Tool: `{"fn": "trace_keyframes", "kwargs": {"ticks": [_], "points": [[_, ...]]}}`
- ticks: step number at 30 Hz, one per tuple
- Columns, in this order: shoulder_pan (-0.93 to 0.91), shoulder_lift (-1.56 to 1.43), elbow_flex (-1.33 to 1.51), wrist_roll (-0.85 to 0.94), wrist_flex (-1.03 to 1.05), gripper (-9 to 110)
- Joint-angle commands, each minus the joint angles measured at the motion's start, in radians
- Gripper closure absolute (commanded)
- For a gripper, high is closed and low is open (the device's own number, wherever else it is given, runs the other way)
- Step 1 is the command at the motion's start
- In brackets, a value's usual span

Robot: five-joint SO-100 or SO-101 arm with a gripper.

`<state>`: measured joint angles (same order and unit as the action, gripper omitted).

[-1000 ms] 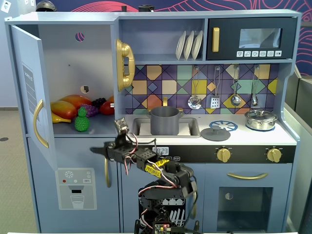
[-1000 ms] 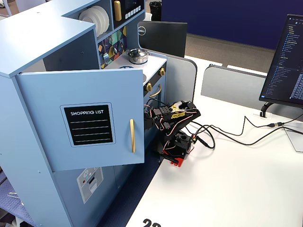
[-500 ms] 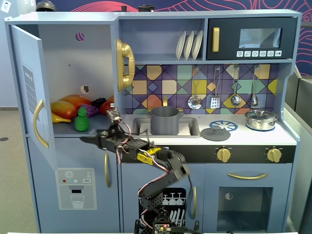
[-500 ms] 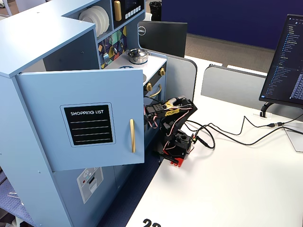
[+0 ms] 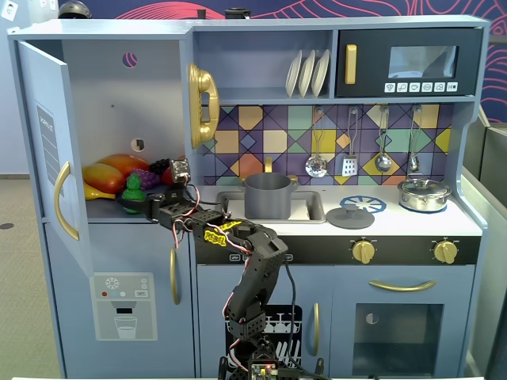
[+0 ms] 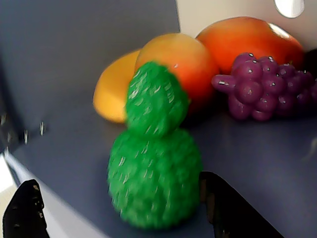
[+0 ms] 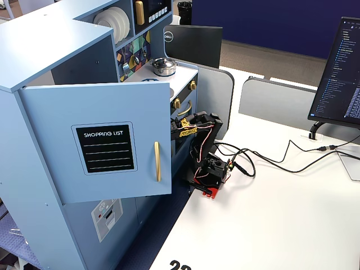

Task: Pick up the green pineapple from the left cabinet and place it in the gray recipient

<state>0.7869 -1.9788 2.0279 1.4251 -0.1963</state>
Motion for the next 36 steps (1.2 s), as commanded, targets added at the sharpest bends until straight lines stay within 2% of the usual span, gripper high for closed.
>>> {"fn": "trace_keyframes", "kwargs": {"ticks": [1,14,16,18,20,24,30,36], "points": [[-0.034,0.021,-0.103,-0.043,-0.025,67],[-0.031,0.244,-0.282,-0.078,-0.017,68],[-0.018,0.288,-0.328,-0.078,-0.012,73],[-0.003,0.321,-0.371,-0.074,-0.018,85],[0.017,0.325,-0.388,-0.002,-0.034,101],[0.046,0.195,-0.291,0.225,-0.089,101],[0.147,-0.293,0.086,0.517,-0.137,101],[0.127,-0.710,0.287,0.790,-0.040,101]]}}
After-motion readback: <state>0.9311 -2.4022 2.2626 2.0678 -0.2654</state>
